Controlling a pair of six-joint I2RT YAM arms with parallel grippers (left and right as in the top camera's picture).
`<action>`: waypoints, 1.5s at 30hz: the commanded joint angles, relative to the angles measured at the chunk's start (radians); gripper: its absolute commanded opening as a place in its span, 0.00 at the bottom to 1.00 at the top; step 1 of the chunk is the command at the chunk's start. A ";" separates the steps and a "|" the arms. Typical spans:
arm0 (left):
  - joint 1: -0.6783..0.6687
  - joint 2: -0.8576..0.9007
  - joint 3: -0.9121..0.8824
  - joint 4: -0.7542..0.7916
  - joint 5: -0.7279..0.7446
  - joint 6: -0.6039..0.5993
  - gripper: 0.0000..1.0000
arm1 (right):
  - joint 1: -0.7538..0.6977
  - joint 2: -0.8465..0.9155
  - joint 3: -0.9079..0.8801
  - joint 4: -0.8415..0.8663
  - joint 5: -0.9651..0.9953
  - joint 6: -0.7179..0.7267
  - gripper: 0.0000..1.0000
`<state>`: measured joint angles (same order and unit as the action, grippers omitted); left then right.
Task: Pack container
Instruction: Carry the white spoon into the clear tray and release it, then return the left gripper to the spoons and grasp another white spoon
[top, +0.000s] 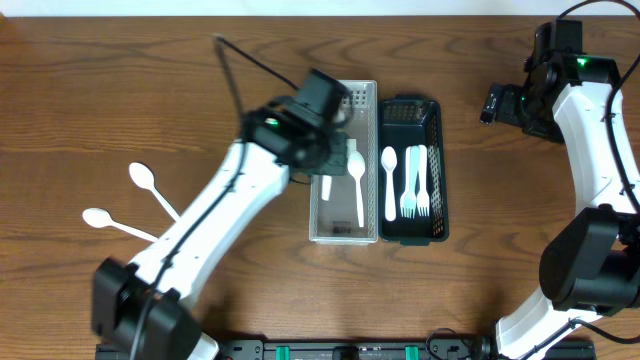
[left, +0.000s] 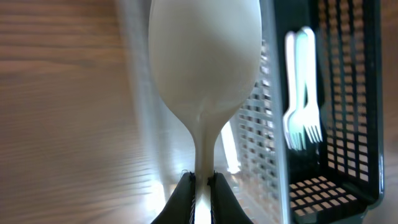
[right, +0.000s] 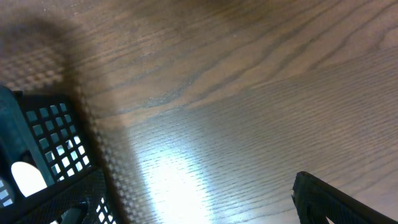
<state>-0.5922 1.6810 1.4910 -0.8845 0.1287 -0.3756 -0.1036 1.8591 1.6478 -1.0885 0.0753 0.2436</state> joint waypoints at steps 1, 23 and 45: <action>-0.035 0.085 -0.001 0.009 -0.005 -0.034 0.06 | -0.002 0.000 -0.002 -0.004 -0.006 -0.013 0.99; 0.131 0.027 0.102 -0.032 -0.164 0.103 0.61 | -0.004 0.000 -0.002 -0.008 -0.002 -0.028 0.99; 0.907 -0.045 -0.164 -0.068 -0.242 -0.195 0.85 | -0.010 0.000 -0.002 -0.010 0.000 -0.043 0.99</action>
<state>0.2958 1.6058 1.3823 -0.9714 -0.1051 -0.5465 -0.1074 1.8591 1.6478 -1.0962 0.0750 0.2153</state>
